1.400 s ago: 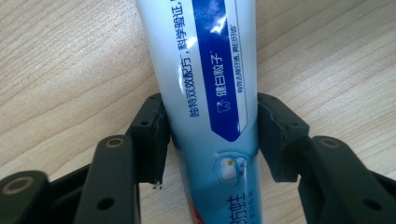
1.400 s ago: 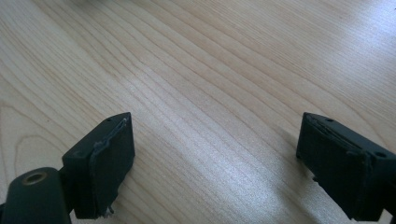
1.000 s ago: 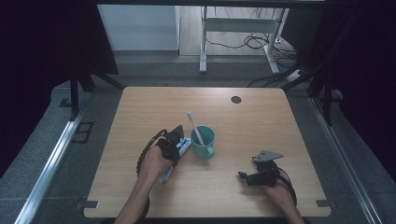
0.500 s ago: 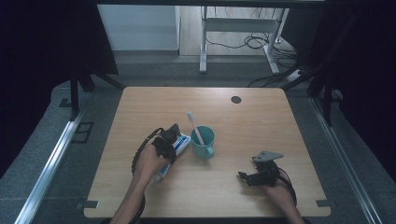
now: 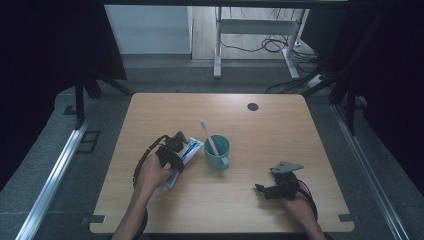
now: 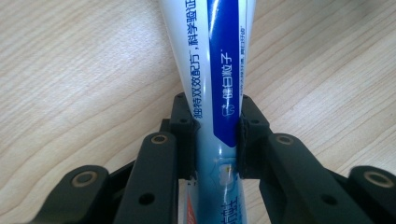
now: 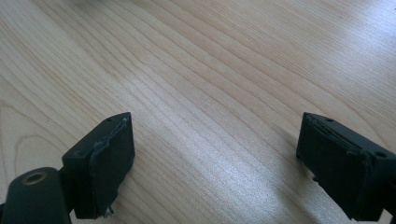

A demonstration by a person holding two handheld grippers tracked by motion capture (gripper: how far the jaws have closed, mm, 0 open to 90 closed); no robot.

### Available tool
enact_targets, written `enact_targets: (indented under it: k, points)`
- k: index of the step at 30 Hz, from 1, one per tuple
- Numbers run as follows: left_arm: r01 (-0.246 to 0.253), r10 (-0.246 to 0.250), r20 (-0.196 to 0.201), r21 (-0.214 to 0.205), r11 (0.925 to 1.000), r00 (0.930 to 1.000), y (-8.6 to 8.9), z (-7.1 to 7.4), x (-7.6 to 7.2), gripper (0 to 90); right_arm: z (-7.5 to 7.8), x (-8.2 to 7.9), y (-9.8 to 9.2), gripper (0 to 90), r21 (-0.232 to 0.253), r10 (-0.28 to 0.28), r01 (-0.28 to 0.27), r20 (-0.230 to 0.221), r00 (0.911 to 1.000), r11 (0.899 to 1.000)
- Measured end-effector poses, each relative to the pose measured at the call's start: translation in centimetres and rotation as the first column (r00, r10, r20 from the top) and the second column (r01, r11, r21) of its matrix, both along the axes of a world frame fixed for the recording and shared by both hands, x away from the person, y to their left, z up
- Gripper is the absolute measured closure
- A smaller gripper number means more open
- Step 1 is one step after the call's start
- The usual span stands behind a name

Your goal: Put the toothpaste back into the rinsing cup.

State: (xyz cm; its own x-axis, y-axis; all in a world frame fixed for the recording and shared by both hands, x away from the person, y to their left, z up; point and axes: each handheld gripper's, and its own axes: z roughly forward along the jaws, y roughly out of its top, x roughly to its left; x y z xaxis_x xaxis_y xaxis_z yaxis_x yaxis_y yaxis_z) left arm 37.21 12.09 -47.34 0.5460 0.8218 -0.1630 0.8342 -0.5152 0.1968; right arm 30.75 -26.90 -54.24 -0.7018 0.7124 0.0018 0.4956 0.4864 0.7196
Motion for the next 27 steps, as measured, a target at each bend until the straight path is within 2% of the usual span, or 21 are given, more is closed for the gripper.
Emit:
enact_targets:
  k: [6, 14, 18, 24, 26, 27]
  points:
    - [-0.006, 0.009, 0.07, -0.049, 0.9988, 0.9975, 0.9, 0.8, -0.8, 73.0, 0.0, 0.0, 0.0, 11.6, 0.001, 0.001, -0.001, 0.0, 1.0, 1.0]
    - [0.005, 0.007, 0.15, -0.083, 0.9965, 0.9886, 1.9, 1.7, -1.8, 73.1, 0.0, 0.0, 0.0, 11.6, 0.001, 0.001, -0.001, 0.0, 1.0, 1.0]
    - [0.018, 0.0, 0.185, -0.099, 0.995, 0.9827, 2.4, 1.9, -2.2, 73.1, 0.0, 0.0, 0.0, 11.6, 0.001, 0.001, -0.001, 0.0, 1.0, 1.0]
    - [0.037, -0.002, 0.241, -0.14, 0.9895, 0.9706, 3.0, 2.3, -3.1, 73.2, 0.0, 0.0, 0.0, 11.6, 0.001, 0.001, -0.001, 0.0, 1.0, 1.0]
    - [0.047, -0.004, 0.269, -0.154, 0.987, 0.9632, 3.1, 2.6, -3.3, 73.2, 0.0, 0.0, 0.0, 11.6, 0.001, 0.001, -0.001, 0.0, 1.0, 1.0]
    - [0.049, -0.003, 0.27, -0.163, 0.9855, 0.9628, 3.2, 2.7, -3.5, 73.3, 0.0, 0.0, 0.0, 11.6, 0.001, 0.002, -0.002, 0.0, 1.0, 1.0]
